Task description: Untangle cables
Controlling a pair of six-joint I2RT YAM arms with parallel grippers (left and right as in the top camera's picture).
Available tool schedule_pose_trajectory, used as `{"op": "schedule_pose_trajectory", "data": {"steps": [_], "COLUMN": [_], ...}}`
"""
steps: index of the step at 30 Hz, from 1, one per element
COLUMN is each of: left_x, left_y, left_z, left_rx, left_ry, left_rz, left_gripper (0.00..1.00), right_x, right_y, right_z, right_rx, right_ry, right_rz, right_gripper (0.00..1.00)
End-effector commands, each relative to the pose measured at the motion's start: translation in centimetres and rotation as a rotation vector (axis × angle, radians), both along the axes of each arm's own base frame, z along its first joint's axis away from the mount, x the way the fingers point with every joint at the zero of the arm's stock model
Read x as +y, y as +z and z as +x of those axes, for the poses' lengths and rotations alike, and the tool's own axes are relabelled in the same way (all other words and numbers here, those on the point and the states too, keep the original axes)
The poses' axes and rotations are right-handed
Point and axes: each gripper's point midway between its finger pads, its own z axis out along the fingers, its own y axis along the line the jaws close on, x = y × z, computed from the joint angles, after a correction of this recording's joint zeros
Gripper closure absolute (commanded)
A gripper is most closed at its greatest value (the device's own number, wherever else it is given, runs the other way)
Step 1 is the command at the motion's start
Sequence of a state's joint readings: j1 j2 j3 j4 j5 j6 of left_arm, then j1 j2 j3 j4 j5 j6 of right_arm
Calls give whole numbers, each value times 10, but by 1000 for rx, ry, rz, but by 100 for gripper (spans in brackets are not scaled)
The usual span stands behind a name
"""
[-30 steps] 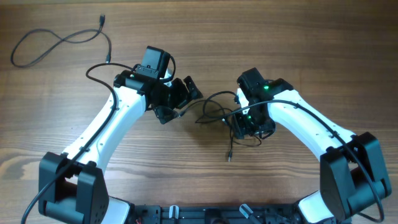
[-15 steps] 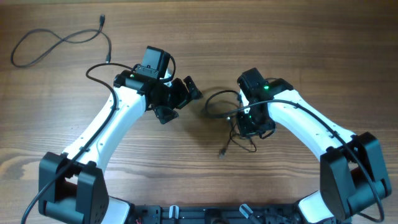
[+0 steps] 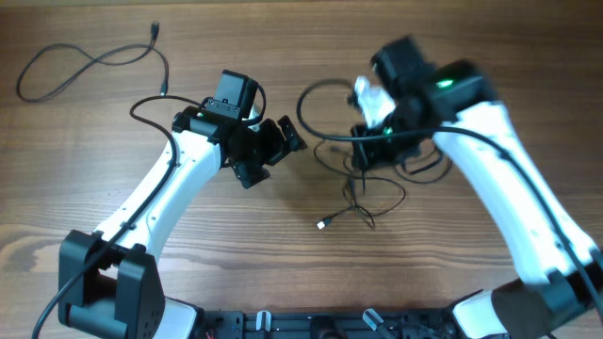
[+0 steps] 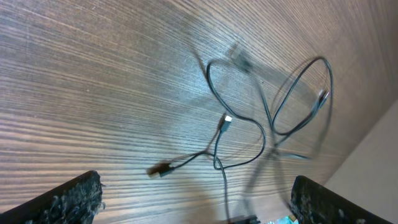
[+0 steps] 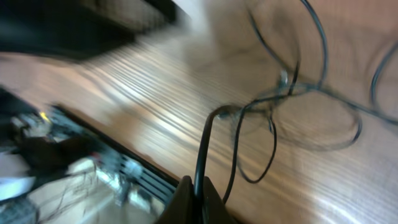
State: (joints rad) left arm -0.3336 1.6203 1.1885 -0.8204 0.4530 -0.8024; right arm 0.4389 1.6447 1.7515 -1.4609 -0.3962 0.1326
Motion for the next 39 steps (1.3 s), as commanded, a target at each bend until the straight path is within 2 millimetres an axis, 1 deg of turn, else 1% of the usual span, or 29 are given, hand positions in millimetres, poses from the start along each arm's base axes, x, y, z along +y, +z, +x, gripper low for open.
{"op": "schedule_pose_trajectory", "data": {"steps": [1, 3, 4, 8, 9, 10, 11, 12, 14, 15, 17, 19, 22, 25, 28, 30, 31, 33, 34, 35, 36, 37, 38, 39], "left_x": [2, 2, 2, 2, 2, 2, 2, 2, 2, 2, 2, 2, 0, -3, -7, -8, -9, -9, -9, -9, -9, -9, -9, -10], "left_y": [-5, -5, -5, -5, -5, -5, -5, -5, -5, -5, -5, -5, -4, -5, -5, -5, -5, -5, -5, -5, -4, -4, -4, -3], "left_z": [1, 1, 1, 1, 1, 1, 1, 1, 1, 1, 1, 1, 0, -2, -4, -5, -5, -5, -5, -5, -5, -4, -3, -2], "left_rx": [7, 7, 8, 8, 8, 8, 8, 8, 8, 8, 8, 8, 7, 7, 7, 7, 7, 7, 7, 6, 5, 3, -1, -8], "left_ry": [3, 3, 3, 3, 3, 3, 3, 3, 3, 3, 3, 3, -2, -12, -25, -30, -30, -30, -30, -30, -30, -30, -30, -30], "left_rz": [13, 12, 12, 12, 12, 12, 12, 12, 12, 12, 12, 13, 12, 12, 12, 12, 13, 12, 12, 12, 12, 11, 10, 7], "left_gripper": [0, 0, 0, 0, 0, 0, 0, 0, 0, 0, 0, 0, 0, 0, 0, 0, 0, 0, 0, 0, 0, 0, 0, 0], "right_x": [15, 15, 14, 11, 10, 8, 7, 6, -1, -7, -21, -45, -60, -55, -55, -64, -76, -103, -111, -113, -104, -87, -62, -29], "right_y": [94, 131, 157, 224, 236, 255, 266, 282, 302, 310, 321, 334, 344, 348, 345, 339, 333, 317, 307, 299, 292, 289, 290, 297], "right_z": [1, 1, -1, -8, -10, -13, -15, -17, -18, -15, -7, 6, 12, 13, 17, 22, 26, 31, 33, 36, 37, 36, 31, 19], "right_rx": [-232, -342, -418, -616, -651, -703, -738, -800, -893, -924, -964, -1011, -1020, -993, -990, -978, -957, -929, -900, -872, -839, -800, -769, -755], "right_ry": [50, 54, 57, 39, 32, 14, 9, 10, -16, -56, -173, -370, -511, -528, -533, -603, -693, -869, -943, -968, -926, -839, -695, -471], "right_rz": [188, 235, 269, 374, 397, 436, 459, 487, 499, 497, 484, 464, 488, 543, 531, 498, 472, 385, 352, 332, 336, 368, 424, 509], "right_gripper": [96, 96, 96, 96, 96, 96, 96, 96, 96, 96, 96, 96, 96, 96, 96, 96, 96, 96, 96, 96, 96, 96, 96, 96]}}
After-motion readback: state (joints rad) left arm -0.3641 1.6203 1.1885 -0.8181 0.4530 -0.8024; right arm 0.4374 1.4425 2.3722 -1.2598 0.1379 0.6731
